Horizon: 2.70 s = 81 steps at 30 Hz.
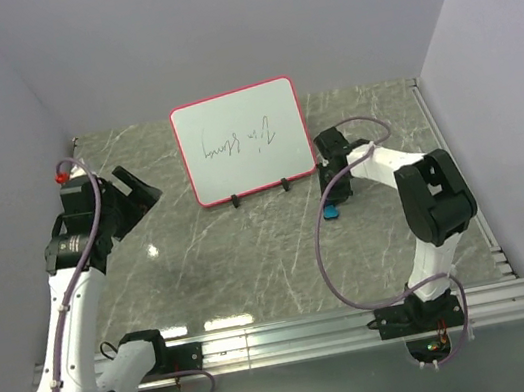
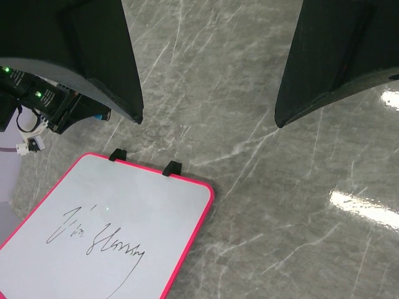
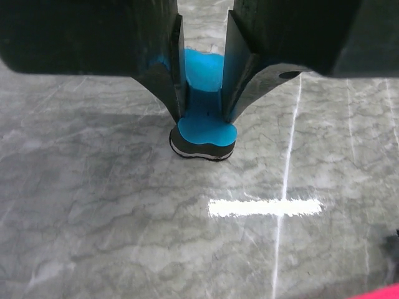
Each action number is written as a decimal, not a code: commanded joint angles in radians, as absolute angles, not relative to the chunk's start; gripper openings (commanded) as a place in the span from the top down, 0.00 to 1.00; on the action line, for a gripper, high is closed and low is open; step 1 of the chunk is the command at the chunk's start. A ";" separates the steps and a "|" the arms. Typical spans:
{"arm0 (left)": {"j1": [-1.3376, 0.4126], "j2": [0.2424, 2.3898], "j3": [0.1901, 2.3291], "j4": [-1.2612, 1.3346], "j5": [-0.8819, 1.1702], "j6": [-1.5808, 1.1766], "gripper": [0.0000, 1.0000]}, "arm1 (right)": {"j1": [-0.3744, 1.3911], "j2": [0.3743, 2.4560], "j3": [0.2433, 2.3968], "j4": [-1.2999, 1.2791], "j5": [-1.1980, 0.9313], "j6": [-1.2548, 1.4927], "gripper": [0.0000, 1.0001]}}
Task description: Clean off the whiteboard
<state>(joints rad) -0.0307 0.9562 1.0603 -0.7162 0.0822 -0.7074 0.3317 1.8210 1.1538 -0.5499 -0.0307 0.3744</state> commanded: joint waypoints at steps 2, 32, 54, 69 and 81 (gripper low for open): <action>-0.035 0.989 1.063 -0.641 0.109 -0.693 0.07 | 0.342 1.755 1.101 -0.574 -0.002 0.394 1.00; 0.052 2.103 1.733 0.147 0.703 -0.767 0.01 | 0.334 1.192 1.078 -0.790 -0.095 0.474 1.00; 0.006 2.137 1.507 0.336 0.993 -0.838 0.94 | 0.322 1.345 1.134 -0.721 -0.129 0.446 1.00; -0.124 1.758 1.090 0.074 0.838 -0.574 1.00 | 0.324 1.342 1.193 -0.547 -0.308 0.530 1.00; -0.310 1.483 0.684 0.193 0.638 -0.686 1.00 | 0.535 1.682 1.561 -0.276 -0.491 0.781 1.00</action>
<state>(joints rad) -0.2501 1.4876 0.7639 0.3683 0.6041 -0.6910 0.4625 1.5917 1.4288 -0.3531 -0.4393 0.7170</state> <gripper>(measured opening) 0.084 0.326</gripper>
